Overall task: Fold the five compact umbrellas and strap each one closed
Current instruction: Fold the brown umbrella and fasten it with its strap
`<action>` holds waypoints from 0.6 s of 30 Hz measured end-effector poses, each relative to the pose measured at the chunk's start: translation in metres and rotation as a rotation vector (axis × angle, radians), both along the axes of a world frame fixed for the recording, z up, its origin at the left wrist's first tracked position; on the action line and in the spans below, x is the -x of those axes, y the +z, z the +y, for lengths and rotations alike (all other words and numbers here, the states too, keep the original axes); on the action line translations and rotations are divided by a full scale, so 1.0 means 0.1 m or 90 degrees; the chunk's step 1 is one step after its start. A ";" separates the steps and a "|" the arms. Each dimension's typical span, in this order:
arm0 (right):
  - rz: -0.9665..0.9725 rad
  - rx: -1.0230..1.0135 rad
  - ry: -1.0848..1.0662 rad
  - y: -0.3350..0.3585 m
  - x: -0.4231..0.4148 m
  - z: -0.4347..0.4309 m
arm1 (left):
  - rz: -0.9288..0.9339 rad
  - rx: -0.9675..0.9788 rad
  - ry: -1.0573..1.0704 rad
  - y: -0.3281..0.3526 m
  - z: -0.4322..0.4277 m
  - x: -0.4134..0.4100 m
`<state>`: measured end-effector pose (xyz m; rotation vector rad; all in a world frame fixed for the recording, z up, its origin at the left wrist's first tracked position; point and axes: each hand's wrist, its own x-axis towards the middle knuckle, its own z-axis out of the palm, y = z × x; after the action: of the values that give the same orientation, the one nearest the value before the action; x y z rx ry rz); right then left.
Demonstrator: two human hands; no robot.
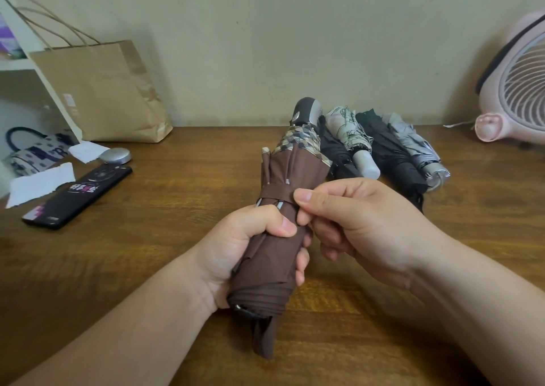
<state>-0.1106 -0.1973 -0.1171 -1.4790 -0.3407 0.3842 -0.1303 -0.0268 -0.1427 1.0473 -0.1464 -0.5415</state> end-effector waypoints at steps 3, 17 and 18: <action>0.008 0.009 -0.005 0.01 0.01 0.00 | -0.010 0.007 -0.013 -0.01 0.01 0.00; 0.059 -0.022 0.033 -0.18 -0.09 0.04 | -0.035 -0.021 -0.086 0.10 0.02 0.04; 0.050 -0.045 0.057 -0.18 -0.08 0.04 | -0.027 -0.039 -0.046 0.09 0.00 0.05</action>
<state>-0.1026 -0.1931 -0.1350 -1.3793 -0.3540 0.4958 -0.1350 -0.0269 -0.1336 1.1175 -0.2067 -0.5921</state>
